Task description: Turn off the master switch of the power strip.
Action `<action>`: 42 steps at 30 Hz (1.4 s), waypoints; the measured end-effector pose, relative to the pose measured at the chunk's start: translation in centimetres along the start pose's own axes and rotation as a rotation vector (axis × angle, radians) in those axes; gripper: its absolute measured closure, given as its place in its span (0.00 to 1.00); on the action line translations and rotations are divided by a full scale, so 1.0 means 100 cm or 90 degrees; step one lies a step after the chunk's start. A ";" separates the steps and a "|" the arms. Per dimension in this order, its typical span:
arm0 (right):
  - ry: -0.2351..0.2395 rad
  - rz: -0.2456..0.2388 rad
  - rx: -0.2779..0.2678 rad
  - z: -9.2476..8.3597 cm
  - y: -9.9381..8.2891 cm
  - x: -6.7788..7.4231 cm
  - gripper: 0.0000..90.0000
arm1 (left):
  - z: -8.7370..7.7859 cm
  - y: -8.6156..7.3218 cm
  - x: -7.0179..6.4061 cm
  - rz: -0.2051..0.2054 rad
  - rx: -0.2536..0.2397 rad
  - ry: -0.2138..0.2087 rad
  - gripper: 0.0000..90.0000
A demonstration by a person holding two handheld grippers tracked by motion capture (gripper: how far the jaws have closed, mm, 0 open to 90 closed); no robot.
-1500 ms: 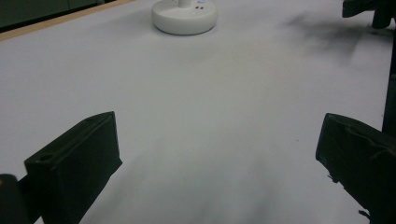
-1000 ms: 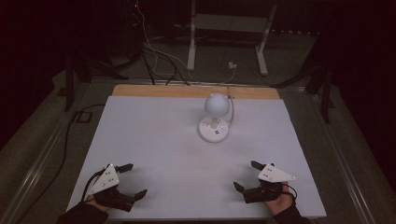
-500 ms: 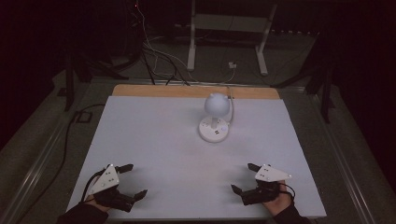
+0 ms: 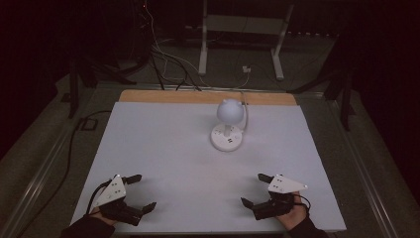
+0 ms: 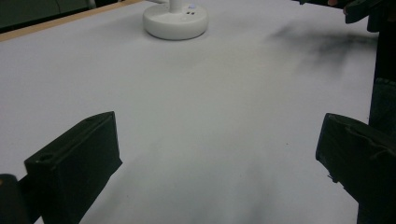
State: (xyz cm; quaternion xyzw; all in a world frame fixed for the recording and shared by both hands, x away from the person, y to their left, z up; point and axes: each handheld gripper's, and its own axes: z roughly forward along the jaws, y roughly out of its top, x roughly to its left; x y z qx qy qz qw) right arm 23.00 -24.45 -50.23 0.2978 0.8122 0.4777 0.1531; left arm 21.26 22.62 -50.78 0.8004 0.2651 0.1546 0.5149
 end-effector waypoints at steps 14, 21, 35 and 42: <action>0.013 -0.013 -0.020 -0.001 0.016 0.003 0.00 | 0.000 0.001 -0.001 -0.001 0.010 0.005 0.00; 0.008 -0.010 -0.030 0.000 0.023 -0.002 0.00 | 0.000 0.000 0.000 -0.003 0.009 -0.001 0.00; 0.016 -0.004 -0.037 0.001 0.036 -0.008 0.00 | 0.000 0.001 -0.001 -0.003 0.008 -0.004 0.00; 0.030 0.004 -0.039 0.003 0.042 -0.010 0.00 | 0.000 0.001 -0.001 -0.002 0.009 -0.003 0.00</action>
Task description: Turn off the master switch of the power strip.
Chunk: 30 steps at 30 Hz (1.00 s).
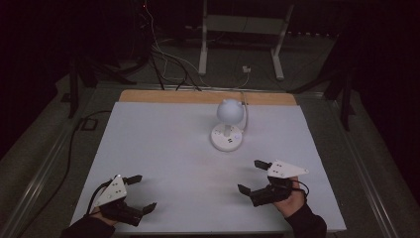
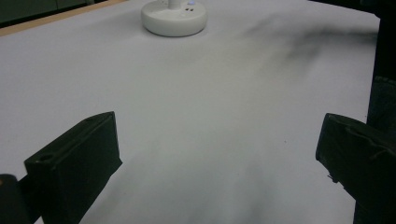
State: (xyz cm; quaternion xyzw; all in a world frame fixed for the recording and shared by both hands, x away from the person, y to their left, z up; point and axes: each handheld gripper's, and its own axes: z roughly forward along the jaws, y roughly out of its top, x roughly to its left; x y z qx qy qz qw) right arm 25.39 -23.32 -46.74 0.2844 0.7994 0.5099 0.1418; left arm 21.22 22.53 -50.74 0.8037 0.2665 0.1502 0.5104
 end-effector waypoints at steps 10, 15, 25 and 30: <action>0.010 -0.001 0.004 0.010 0.008 -0.004 0.00 | 0.000 0.000 0.000 -0.003 -0.002 -0.002 0.00; 0.003 -0.005 0.001 0.015 0.012 -0.008 0.00 | -0.001 0.000 0.000 -0.004 -0.003 -0.002 0.00; -0.007 -0.012 -0.001 0.024 0.021 -0.019 0.00 | -0.001 0.000 0.000 -0.003 -0.004 -0.003 0.00; -0.010 -0.009 0.000 0.027 0.024 -0.025 0.00 | 0.000 0.000 0.000 -0.002 -0.004 -0.004 0.00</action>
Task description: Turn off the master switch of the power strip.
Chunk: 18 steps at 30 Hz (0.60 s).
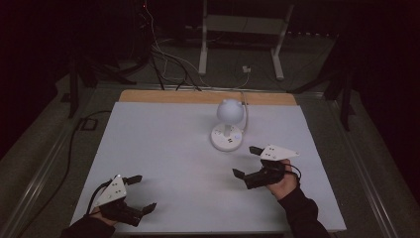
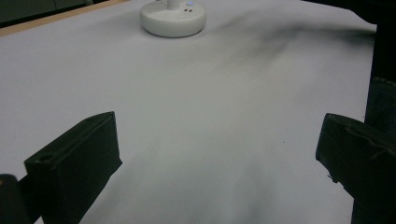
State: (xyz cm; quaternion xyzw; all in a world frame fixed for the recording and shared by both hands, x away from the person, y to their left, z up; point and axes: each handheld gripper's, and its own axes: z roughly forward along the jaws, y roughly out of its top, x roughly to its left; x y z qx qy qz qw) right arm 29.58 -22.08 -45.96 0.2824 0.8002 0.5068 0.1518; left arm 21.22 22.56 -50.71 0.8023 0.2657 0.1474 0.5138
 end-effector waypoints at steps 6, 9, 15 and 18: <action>-0.003 0.001 0.004 0.006 0.003 -0.006 0.00 | 0.000 0.000 0.000 0.002 0.002 0.001 0.00; -0.003 0.004 0.006 0.008 0.003 -0.008 0.00 | 0.000 0.000 0.000 0.002 0.002 0.001 0.00; -0.010 0.003 0.007 0.013 0.004 -0.013 0.00 | 0.000 0.000 0.000 0.002 0.001 0.000 0.00; -0.013 0.005 0.008 0.016 0.004 -0.016 0.00 | 0.000 0.000 0.000 0.003 0.001 0.000 0.00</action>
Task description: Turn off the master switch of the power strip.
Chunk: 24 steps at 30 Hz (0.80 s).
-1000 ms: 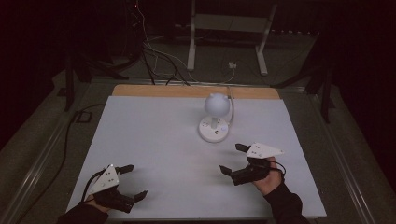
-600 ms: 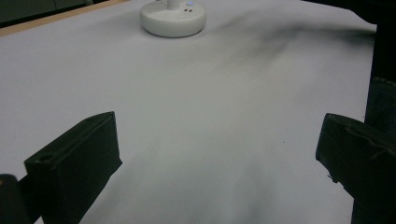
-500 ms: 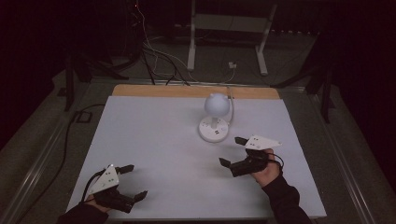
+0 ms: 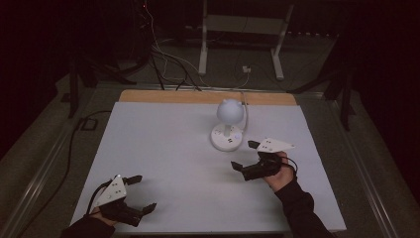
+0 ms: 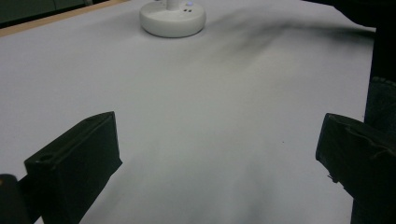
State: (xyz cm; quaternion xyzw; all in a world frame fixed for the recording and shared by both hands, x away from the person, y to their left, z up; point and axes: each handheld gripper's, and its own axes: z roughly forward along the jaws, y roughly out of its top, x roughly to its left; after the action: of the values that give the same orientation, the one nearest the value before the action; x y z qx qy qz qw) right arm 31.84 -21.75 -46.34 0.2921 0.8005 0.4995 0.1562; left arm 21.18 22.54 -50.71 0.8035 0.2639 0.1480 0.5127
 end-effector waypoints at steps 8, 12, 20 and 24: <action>-0.010 0.004 -0.002 0.007 0.002 -0.007 0.00 | 0.000 0.000 0.000 0.000 0.001 0.001 0.00; -0.014 0.010 -0.003 0.010 0.003 -0.009 0.00 | 0.000 0.000 0.000 -0.001 0.000 0.000 0.00; -0.026 0.023 -0.007 0.019 0.006 -0.017 0.00 | 0.000 0.000 0.000 0.000 0.001 0.000 0.00; -0.030 0.027 -0.008 0.023 0.007 -0.020 0.00 | 0.000 0.000 0.000 0.000 0.000 -0.002 0.00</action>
State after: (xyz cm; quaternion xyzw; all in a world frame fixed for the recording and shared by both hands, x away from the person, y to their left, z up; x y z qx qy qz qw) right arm 34.86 -21.15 -46.81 0.3194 0.7872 0.5006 0.1663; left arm 21.17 22.55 -50.71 0.8036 0.2635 0.1469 0.5130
